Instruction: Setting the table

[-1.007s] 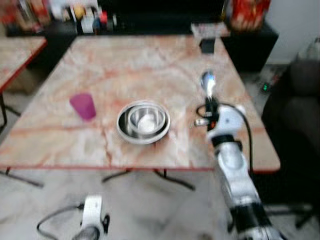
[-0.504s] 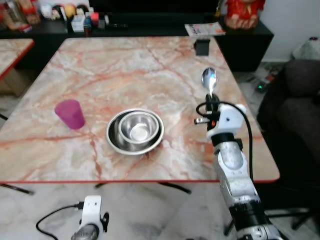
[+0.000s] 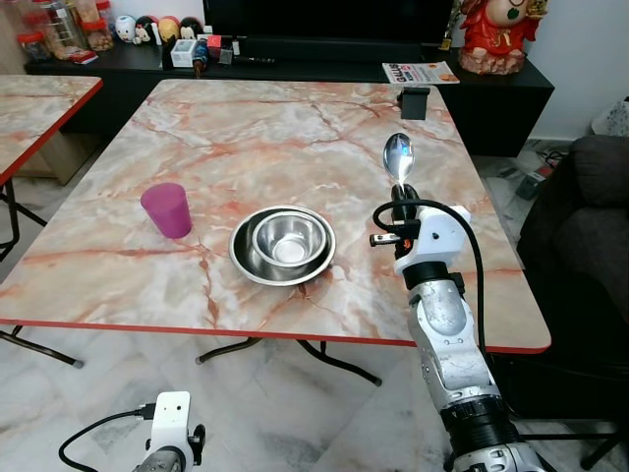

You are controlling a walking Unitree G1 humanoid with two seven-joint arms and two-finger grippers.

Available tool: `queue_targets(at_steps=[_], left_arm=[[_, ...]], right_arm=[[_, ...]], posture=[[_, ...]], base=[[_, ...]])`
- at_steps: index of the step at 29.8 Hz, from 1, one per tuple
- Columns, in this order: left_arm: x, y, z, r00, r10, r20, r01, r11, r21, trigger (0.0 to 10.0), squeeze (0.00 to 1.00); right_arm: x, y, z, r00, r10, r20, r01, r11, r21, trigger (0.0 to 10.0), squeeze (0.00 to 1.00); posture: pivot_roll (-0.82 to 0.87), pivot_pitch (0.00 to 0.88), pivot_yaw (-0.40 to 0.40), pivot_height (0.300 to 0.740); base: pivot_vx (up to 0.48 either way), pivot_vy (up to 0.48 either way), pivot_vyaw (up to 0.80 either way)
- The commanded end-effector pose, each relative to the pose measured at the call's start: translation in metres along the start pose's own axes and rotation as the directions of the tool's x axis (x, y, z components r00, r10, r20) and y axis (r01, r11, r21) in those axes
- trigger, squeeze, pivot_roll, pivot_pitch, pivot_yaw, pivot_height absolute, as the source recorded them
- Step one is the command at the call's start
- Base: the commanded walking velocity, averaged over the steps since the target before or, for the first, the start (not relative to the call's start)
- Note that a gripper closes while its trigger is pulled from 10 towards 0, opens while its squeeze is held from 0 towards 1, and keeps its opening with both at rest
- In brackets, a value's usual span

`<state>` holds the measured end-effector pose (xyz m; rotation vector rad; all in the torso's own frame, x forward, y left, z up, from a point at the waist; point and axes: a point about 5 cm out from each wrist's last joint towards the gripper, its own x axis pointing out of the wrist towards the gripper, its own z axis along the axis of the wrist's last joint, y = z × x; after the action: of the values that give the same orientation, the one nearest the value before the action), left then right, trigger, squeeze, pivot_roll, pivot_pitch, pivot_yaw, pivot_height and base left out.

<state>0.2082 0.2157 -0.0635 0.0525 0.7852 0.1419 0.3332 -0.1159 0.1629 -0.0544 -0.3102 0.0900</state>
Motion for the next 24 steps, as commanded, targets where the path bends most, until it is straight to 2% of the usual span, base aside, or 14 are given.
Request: queue_targets(at_steps=[1,8,24], left_arm=[[0.0004,0.001,0.0008,1.0,0.007,-0.003,-0.007,1.0,-0.003,10.0,0.0],[0.0001,0.0012,-0.0004,1.0,0.008,-0.007,-0.008,1.0,-0.002,10.0,0.0],[0.0009,0.0009,0.0026,1.0,0.005,-0.001,-0.005,1.0,-0.005,10.0,0.0]], right_arm=[[0.0007,-0.001,0.0007,1.0,-0.005,0.005,0.005,1.0,0.009,10.0,0.0],[-0.0002,0.0003,0.001,1.0,0.001,0.012,-0.001,1.0,0.013,10.0,0.0],[0.0016,0.0003,0.0016,1.0,0.003,0.013,-0.003,1.0,0.009,10.0,0.0]], posture=[[-0.01,0.128,-0.014,0.74],[-0.01,0.127,-0.014,0.74],[-0.01,0.121,-0.015,0.74]], base=[[0.0,0.0,0.0],[0.034,0.0,0.0],[0.252,0.0,0.0]])
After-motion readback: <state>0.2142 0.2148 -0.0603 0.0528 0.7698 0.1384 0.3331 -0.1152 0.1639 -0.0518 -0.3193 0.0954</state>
